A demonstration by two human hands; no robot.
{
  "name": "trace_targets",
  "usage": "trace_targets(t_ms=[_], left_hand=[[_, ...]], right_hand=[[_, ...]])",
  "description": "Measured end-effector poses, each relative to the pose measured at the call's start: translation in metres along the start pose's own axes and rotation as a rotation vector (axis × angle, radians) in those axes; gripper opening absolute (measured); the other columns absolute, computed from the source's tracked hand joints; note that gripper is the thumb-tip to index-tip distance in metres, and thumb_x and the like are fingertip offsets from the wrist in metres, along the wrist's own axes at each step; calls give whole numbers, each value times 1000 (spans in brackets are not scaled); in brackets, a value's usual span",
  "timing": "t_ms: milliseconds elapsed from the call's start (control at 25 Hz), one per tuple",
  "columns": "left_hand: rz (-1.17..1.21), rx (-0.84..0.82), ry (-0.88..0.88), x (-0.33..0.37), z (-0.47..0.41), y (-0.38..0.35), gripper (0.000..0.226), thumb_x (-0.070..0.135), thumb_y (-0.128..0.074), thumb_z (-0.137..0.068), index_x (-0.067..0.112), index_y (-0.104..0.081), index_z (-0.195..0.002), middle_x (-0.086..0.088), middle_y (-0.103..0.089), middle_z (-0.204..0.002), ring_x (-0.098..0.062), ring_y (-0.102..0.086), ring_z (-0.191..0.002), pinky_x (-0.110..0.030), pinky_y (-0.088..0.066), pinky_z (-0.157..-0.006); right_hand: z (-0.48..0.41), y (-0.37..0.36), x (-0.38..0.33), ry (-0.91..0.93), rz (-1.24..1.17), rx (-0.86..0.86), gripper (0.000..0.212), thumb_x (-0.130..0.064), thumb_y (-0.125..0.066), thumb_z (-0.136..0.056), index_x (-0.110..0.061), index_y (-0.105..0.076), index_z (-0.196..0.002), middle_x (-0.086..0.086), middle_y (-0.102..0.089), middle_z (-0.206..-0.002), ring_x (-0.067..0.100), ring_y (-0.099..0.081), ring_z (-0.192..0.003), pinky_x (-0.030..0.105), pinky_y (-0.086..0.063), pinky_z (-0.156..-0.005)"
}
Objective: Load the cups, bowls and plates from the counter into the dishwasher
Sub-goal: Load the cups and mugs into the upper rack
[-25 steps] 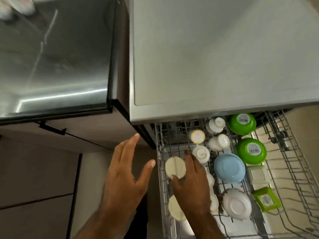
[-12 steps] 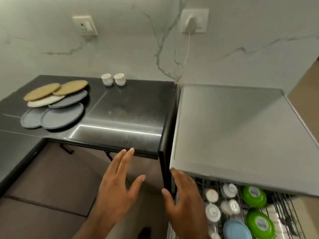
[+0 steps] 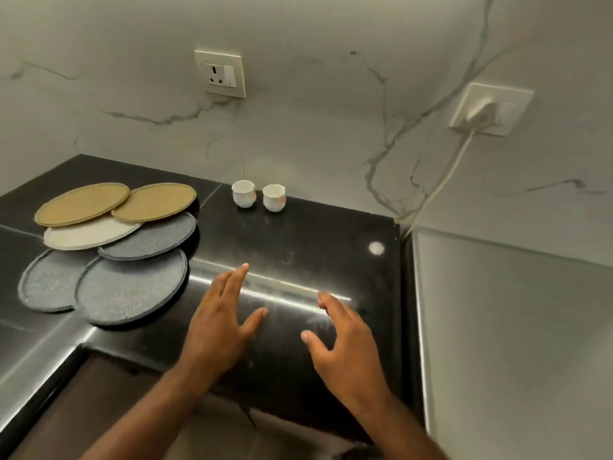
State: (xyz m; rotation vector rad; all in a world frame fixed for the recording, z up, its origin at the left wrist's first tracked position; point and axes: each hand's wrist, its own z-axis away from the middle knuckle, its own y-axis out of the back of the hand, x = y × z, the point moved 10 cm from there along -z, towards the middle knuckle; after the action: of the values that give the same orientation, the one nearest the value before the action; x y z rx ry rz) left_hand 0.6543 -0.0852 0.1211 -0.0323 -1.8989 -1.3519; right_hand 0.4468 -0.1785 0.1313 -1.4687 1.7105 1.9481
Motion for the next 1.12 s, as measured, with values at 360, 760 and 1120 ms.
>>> trace_targets(t_ms=[360, 760, 1120], left_hand=[[82, 16, 211, -107, -231, -26, 99, 48, -78, -85, 15, -24, -161, -9, -36, -163, -26, -36, -148, -41, -32, -120], [314, 11, 352, -145, -356, -63, 118, 51, -90, -70, 19, -21, -161, -8, -46, -157, -33, -43, -144, -47, -38, -116], [506, 73, 381, -134, -350, -73, 62, 41, -95, -63, 32, -62, -115, 10, -67, -109, -16, -63, -107, -27, -51, -80]], right_hand=[[-249, -115, 20, -188, -134, -29, 90, -39, -79, -82, -24, -30, -156, -5, -53, -146, 10, -51, -131, 34, -46, -109], [-377, -169, 57, -316, -140, 42, 78, -41, -94, -59, -18, -49, -118, -4, -65, -120, 19, -64, -110, 31, -53, -89], [-363, -166, 57, -300, -286, 126, 62, -34, -93, -59, -31, -62, -112, -18, -67, -99, 6, -64, -95, 26, -54, -84]])
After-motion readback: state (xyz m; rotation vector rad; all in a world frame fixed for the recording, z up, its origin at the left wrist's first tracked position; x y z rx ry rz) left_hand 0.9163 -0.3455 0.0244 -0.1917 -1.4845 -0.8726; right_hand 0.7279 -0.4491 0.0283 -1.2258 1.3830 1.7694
